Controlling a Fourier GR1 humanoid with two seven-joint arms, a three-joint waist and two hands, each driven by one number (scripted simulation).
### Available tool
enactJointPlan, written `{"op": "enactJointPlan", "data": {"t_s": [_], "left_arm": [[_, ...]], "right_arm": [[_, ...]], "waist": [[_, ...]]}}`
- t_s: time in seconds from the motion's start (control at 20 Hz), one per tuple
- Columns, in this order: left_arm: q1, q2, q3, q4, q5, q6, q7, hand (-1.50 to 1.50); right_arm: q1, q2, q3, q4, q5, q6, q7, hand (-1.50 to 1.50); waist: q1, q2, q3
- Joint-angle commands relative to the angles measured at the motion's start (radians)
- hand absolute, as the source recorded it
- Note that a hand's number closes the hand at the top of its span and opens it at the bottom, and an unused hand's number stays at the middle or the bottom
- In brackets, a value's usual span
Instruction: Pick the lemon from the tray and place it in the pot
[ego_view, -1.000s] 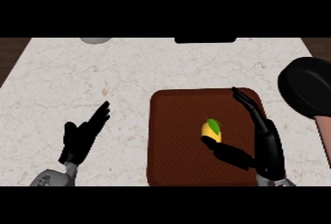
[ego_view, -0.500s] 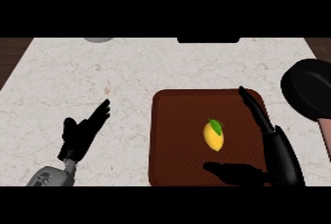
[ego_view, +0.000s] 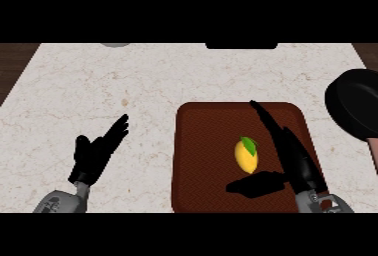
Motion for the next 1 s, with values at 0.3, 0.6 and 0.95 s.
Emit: {"op": "enactJointPlan", "data": {"t_s": [0.3, 0.6, 0.95], "left_arm": [[0.010, -0.083, 0.016, -0.055, -0.073, 0.041, 0.063, 0.00], [0.090, -0.042, 0.070, -0.117, -0.069, -0.059, 0.048, 0.00], [0.023, -0.105, 0.085, 0.037, -0.118, -0.071, -0.012, 0.00]], "right_arm": [[0.047, -0.021, -0.075, 0.229, 0.015, 0.118, -0.209, -1.50], [0.107, 0.000, -0.165, 0.242, 0.017, 0.101, -0.356, -1.50], [0.165, 0.046, -0.207, 0.282, -0.105, 0.179, -0.515, -1.50]], "waist": [[-0.007, -0.002, 0.001], [-0.006, -0.003, 0.001], [-0.012, -0.002, 0.001]]}}
